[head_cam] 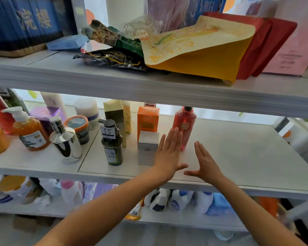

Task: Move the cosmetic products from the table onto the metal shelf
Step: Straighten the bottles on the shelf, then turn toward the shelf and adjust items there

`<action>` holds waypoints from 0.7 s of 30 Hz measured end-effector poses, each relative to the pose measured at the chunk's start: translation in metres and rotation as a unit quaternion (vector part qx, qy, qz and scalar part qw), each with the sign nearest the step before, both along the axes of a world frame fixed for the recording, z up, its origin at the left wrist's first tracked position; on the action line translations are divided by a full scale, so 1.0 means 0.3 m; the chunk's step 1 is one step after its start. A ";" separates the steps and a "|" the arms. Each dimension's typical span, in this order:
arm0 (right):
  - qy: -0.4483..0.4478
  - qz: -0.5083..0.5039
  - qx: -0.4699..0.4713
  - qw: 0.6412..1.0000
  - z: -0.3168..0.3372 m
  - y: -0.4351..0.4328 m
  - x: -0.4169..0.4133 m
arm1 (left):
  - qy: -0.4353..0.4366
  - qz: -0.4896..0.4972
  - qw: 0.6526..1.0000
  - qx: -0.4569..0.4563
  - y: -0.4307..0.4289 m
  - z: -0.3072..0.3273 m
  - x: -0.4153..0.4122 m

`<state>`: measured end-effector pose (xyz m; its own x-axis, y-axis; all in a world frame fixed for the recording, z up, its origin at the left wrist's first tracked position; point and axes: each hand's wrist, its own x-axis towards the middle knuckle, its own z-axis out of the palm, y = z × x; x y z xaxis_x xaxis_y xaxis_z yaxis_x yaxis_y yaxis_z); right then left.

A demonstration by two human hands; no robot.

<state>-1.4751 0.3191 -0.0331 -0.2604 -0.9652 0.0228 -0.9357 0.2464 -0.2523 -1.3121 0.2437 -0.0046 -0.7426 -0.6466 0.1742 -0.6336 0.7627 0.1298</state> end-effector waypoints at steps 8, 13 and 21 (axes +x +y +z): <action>-0.016 0.057 -0.010 0.998 -0.057 0.069 0.467 | -0.043 -0.024 0.998 -0.032 0.060 -0.074 0.458; 0.004 0.150 -0.016 0.989 -0.103 0.034 0.855 | -0.078 0.081 0.994 -0.001 0.030 -0.130 0.891; -0.044 0.373 -0.025 0.926 -0.129 -0.263 1.585 | -0.095 0.301 0.948 0.041 0.025 -0.157 1.630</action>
<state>-0.9995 0.2402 -0.0717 0.4761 -0.8755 0.0821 -0.8160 -0.4747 -0.3298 -0.8231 0.2511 -0.0516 -0.2467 -0.9691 0.0045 -0.9690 0.2467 0.0136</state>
